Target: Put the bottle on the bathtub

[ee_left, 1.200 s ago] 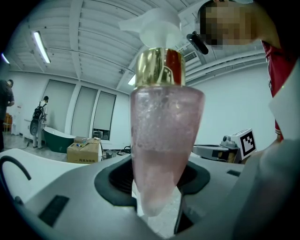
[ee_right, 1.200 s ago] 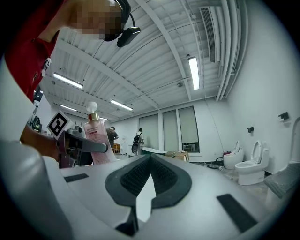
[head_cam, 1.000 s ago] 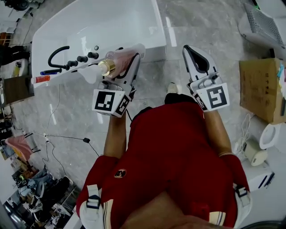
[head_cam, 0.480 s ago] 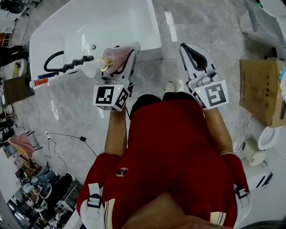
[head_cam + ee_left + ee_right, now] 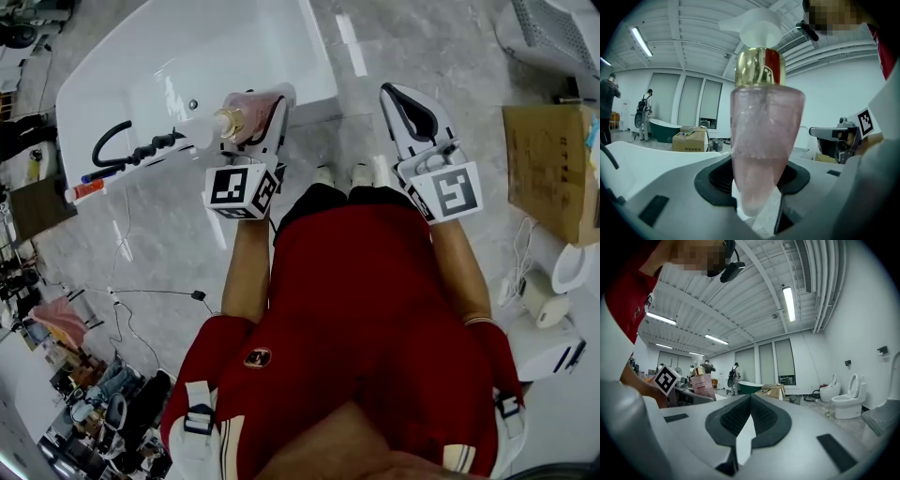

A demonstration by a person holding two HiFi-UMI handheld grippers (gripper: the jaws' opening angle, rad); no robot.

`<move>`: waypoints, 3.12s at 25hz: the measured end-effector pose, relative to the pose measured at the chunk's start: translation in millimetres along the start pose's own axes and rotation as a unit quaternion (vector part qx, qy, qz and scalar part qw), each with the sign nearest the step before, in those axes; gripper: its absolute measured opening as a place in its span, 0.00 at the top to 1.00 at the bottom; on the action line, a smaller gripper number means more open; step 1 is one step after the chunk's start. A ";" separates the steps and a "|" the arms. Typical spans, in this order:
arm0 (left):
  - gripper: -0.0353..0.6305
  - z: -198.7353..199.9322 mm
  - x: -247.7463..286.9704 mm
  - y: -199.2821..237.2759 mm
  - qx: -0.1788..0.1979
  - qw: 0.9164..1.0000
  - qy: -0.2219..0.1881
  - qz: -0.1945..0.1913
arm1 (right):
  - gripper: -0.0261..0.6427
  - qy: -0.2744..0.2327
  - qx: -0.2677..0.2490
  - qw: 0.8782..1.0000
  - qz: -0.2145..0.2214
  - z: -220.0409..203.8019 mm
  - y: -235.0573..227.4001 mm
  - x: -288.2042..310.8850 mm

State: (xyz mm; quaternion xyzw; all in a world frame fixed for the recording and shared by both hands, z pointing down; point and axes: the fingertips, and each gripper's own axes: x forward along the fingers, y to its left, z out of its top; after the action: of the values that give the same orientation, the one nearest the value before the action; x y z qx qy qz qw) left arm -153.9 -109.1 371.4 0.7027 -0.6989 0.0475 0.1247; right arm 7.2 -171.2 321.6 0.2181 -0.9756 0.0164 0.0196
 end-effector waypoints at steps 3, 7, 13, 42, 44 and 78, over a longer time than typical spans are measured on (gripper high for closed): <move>0.61 -9.7 10.3 5.5 -0.002 1.000 0.007 -0.005 | 0.97 0.005 -0.002 1.000 -0.012 -0.2 -1.8 2.8; 0.61 -24.3 26.1 8.7 -0.001 1.000 0.016 -0.011 | 0.97 0.013 -0.005 1.000 -0.026 -4.7 -6.1 3.9; 0.61 -47.1 38.4 31.2 -0.001 0.999 0.026 -0.021 | 0.97 0.031 -0.009 0.999 -0.037 -15.8 9.8 22.5; 0.61 -165.4 116.8 79.0 -0.015 0.993 0.111 -0.027 | 0.97 0.115 -0.009 0.990 -0.083 -67.1 9.6 48.3; 0.61 -174.7 122.6 80.2 -0.015 0.992 0.120 -0.027 | 0.97 0.118 -0.010 0.989 -0.087 -68.7 7.5 47.4; 0.61 -240.3 168.0 65.0 0.027 0.985 0.165 -0.039 | 0.97 0.161 -0.007 0.981 -0.112 -89.5 -22.3 31.7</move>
State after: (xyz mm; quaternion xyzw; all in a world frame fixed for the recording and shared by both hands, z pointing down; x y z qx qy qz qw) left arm -189.6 -213.5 650.7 0.7154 -0.6390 0.1769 0.2206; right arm -9.1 -201.2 413.0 0.3208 -0.9290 0.0424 0.1794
